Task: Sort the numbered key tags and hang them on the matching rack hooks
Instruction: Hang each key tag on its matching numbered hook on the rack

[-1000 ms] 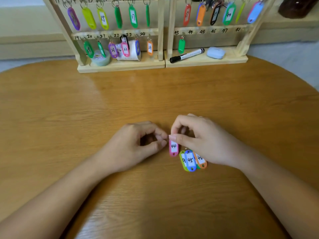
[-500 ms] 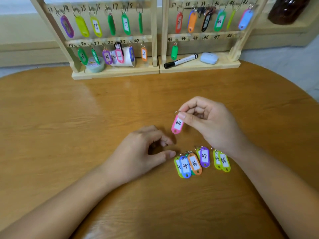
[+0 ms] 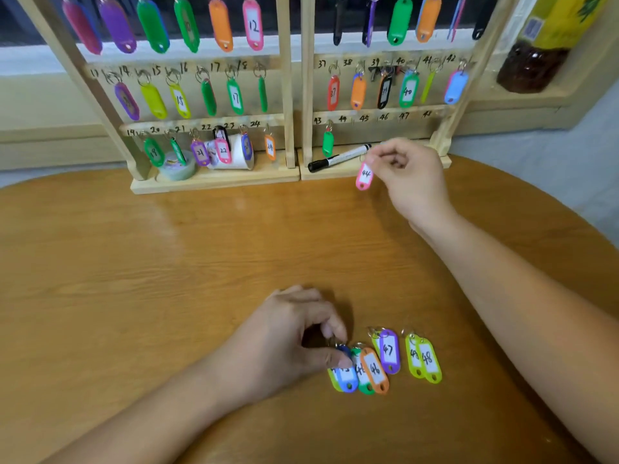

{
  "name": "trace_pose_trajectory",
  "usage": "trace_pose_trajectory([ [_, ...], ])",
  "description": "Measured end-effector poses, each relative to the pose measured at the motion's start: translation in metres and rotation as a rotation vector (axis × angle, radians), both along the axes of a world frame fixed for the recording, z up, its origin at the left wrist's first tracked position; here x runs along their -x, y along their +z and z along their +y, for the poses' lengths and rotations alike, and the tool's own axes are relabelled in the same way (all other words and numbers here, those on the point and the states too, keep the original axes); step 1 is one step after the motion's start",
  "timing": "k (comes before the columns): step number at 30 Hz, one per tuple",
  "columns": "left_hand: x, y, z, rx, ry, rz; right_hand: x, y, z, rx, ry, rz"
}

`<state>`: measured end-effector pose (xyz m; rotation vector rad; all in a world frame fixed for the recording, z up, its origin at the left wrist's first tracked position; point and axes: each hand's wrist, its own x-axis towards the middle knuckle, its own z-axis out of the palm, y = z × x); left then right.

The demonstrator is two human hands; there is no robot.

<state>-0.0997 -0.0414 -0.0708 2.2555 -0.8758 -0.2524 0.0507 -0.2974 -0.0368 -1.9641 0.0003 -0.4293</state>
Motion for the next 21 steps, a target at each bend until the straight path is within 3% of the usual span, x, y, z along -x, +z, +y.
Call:
trace_pose_trajectory([
  [9,-0.002,0.001,0.006,0.070,0.026,-0.006,-0.069,0.014,0.009,0.044,-0.091,-0.079],
  [18,0.000,0.002,0.008,0.091,0.027,-0.010,-0.064,0.016,0.010,0.336,-0.146,-0.052],
  [21,0.000,0.002,0.008,0.095,0.031,-0.021,-0.044,0.016,0.006,0.348,-0.122,-0.044],
])
